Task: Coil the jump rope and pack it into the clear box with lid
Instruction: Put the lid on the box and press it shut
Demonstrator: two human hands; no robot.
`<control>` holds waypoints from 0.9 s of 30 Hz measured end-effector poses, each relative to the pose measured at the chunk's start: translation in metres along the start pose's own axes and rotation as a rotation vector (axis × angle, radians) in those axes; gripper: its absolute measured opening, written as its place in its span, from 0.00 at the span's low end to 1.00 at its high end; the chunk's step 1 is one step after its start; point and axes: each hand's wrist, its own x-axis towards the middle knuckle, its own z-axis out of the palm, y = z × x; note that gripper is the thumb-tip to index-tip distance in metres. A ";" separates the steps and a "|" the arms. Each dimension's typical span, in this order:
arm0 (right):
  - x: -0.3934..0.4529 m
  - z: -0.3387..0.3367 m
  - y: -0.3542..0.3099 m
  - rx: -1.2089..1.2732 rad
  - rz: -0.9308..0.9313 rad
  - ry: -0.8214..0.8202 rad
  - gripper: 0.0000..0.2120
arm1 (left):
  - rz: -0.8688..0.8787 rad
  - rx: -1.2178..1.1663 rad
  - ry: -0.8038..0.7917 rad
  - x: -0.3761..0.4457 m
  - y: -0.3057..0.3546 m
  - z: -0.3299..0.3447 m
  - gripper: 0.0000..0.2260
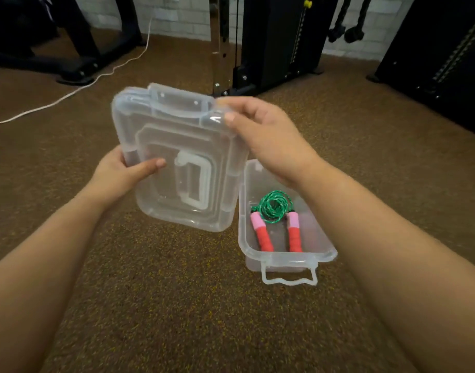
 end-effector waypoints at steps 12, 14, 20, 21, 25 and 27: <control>-0.080 -0.090 0.065 -0.198 0.147 0.175 0.16 | -0.230 -0.129 -0.116 0.002 0.051 0.125 0.19; -0.088 -0.096 0.076 -0.224 0.218 0.244 0.15 | -0.254 -0.083 -0.108 -0.001 0.044 0.141 0.29; -0.101 -0.101 0.115 -0.205 0.502 0.333 0.13 | -0.296 0.110 -0.196 -0.011 0.023 0.177 0.22; -0.103 -0.100 0.121 -0.188 0.539 0.338 0.13 | -0.295 0.142 -0.201 -0.012 0.020 0.181 0.20; -0.109 -0.097 0.140 -0.147 0.663 0.348 0.13 | -0.323 0.265 -0.202 -0.015 0.008 0.191 0.14; -0.113 -0.096 0.147 -0.132 0.699 0.355 0.13 | -0.342 0.327 -0.208 -0.015 0.003 0.194 0.15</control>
